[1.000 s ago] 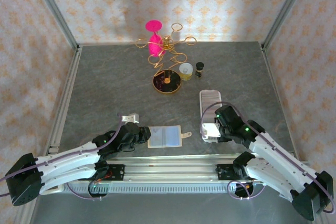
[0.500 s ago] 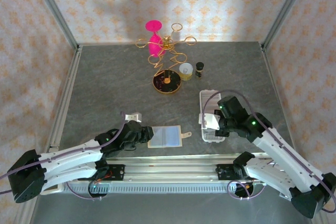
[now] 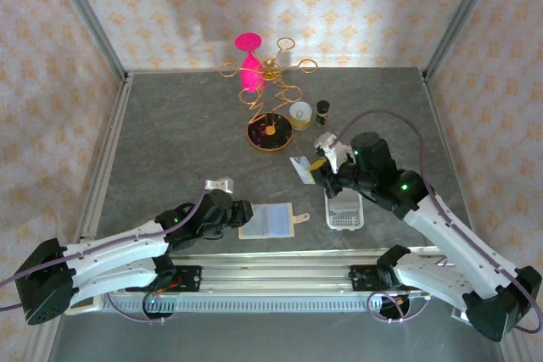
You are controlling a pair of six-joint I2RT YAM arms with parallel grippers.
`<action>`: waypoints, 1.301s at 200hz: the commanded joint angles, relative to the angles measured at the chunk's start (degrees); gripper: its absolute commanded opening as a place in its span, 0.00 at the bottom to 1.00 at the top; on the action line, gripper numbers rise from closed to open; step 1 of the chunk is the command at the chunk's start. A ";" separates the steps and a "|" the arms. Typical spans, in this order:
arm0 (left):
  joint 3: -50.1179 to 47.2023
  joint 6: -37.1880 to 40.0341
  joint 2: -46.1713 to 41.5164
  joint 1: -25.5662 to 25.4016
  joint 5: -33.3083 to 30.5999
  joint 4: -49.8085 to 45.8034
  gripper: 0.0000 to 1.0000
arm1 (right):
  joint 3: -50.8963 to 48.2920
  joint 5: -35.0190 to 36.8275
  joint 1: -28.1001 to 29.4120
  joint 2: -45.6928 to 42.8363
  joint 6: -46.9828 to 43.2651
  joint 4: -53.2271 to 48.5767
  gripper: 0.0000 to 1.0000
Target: Put the credit cards into the card holder
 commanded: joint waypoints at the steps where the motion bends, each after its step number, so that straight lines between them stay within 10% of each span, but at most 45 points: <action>1: 0.75 -1.08 -0.57 -0.35 -0.13 -1.64 0.43 | -7.98 -3.27 0.09 -1.69 32.51 16.86 0.00; 83: 0.24 -1.04 4.79 -0.33 1.52 0.80 0.42 | -23.70 8.34 15.88 8.16 64.94 36.34 0.00; 260: -2.50 -0.31 14.29 -0.35 3.43 4.59 0.33 | -19.55 10.36 20.54 28.47 63.62 40.00 0.00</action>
